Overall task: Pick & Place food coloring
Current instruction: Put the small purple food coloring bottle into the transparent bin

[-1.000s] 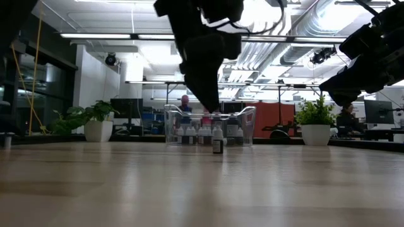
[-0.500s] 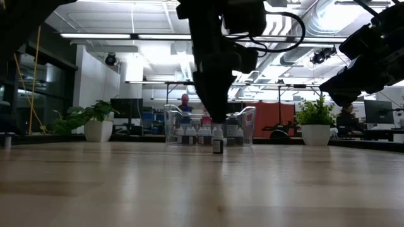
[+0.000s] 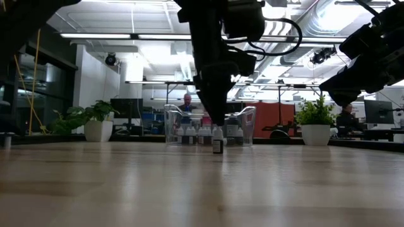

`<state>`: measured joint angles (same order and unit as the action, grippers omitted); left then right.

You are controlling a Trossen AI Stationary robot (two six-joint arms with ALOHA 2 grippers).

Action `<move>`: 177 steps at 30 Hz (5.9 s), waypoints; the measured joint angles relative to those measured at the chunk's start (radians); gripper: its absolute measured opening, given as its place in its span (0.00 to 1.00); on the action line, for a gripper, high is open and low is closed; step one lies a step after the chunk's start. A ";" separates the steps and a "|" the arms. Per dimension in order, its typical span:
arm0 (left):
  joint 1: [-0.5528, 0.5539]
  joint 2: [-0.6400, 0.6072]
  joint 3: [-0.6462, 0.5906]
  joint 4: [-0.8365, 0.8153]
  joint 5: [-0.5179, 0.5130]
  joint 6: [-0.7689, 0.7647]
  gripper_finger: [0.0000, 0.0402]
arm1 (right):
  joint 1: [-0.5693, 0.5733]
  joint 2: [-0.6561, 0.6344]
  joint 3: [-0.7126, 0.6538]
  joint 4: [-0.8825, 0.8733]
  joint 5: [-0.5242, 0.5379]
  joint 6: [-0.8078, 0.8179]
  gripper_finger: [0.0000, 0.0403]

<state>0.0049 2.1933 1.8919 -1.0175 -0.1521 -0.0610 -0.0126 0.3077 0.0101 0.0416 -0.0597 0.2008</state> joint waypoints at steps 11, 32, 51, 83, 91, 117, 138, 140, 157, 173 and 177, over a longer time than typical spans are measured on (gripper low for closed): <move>0.008 0.029 -0.003 0.000 0.017 0.031 0.66 | 0.000 0.000 0.000 0.000 0.000 0.000 0.00; 0.008 0.054 -0.002 0.012 0.035 0.031 0.59 | 0.000 0.000 0.000 0.000 0.000 0.000 0.00; 0.007 0.053 -0.001 0.007 0.037 0.030 0.20 | 0.000 0.000 0.000 0.000 0.000 0.000 0.00; -0.056 0.030 0.335 -0.442 0.037 -0.019 0.10 | 0.000 0.000 0.000 0.000 0.000 0.000 0.00; -0.058 -0.047 0.335 -0.538 0.012 -0.216 0.10 | 0.000 0.000 0.000 0.000 0.000 0.000 0.00; -0.009 -0.140 0.333 -0.440 -0.076 -0.061 0.10 | 0.000 0.000 0.000 0.000 0.000 0.000 0.00; 0.288 -0.154 0.187 -0.228 0.213 0.600 0.10 | 0.000 0.000 0.000 0.000 0.000 0.000 0.00; 0.305 -0.154 0.162 -0.193 0.217 0.681 0.10 | 0.000 0.000 0.000 0.000 0.000 0.000 0.00; 0.425 -0.154 -0.021 0.042 0.186 1.119 0.10 | 0.000 0.000 0.000 0.000 0.000 0.000 0.00; 0.475 -0.154 -0.162 0.159 0.177 1.368 0.10 | 0.000 0.000 0.000 0.000 0.000 0.000 0.00; 0.473 -0.141 -0.174 0.180 0.199 1.385 0.10 | 0.000 0.000 0.000 0.000 0.000 0.000 0.00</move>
<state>0.4779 2.0521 1.7184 -0.8376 0.0468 1.3241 -0.0127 0.3073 0.0101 0.0418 -0.0599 0.2010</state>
